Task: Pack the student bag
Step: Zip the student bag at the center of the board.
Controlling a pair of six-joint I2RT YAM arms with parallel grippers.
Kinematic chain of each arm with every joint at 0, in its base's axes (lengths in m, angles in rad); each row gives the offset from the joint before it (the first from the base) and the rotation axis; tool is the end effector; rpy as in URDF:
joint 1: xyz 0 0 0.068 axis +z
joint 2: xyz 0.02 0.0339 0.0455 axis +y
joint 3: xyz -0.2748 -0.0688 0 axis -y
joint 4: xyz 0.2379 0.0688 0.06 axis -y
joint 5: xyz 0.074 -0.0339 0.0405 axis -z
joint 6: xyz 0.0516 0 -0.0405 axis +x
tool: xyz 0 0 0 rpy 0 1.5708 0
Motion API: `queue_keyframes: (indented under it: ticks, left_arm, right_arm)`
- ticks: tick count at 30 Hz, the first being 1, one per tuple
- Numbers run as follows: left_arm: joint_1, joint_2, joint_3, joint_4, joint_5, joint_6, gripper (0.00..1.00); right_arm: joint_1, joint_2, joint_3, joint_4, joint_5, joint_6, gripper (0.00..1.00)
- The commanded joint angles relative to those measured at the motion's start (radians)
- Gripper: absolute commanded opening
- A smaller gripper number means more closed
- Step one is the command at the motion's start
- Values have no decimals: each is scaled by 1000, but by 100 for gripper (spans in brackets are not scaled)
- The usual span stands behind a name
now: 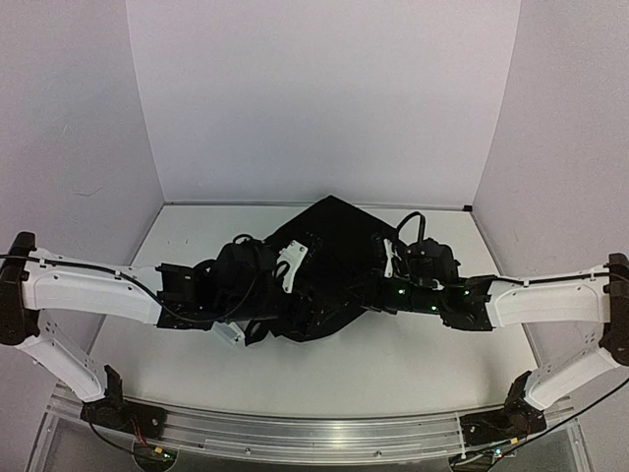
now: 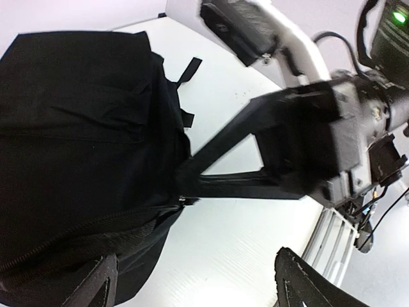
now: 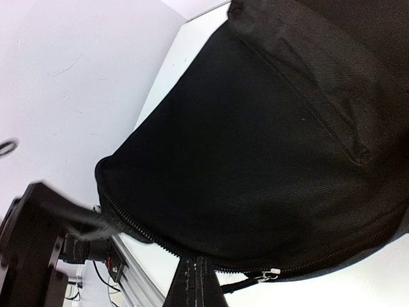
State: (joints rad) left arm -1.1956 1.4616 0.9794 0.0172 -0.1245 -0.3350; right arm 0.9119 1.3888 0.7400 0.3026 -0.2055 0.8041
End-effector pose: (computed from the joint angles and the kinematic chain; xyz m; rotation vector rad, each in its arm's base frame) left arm 0.1308 -0.3145 0.2734 0.8156 1.9738 -0.8164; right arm 0.1834 0.2541 0.2456 -0.2713 2.1382 1.2872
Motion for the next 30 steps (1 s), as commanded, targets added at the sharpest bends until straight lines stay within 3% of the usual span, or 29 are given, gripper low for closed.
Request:
queue_keyframes:
  ticks: [1, 8, 12, 25, 30]
  left_arm:
    - [-51, -28, 15, 104, -198, 61, 84]
    - [-58, -104, 3, 165, -97, -12, 83]
    - [-43, -60, 4, 155, -79, -13, 85]
    - [17, 87, -16, 291, 85, -46, 53]
    - [18, 135, 4, 309, 99, -25, 48]
  right_arm:
    - [8, -53, -17, 81, 48, 58, 0]
    - [8, -67, -23, 84, 64, 67, 0]
    - [8, -82, -27, 87, 69, 81, 0]
    - [8, -86, -31, 93, 72, 121, 0]
    - [8, -83, -32, 95, 65, 122, 0]
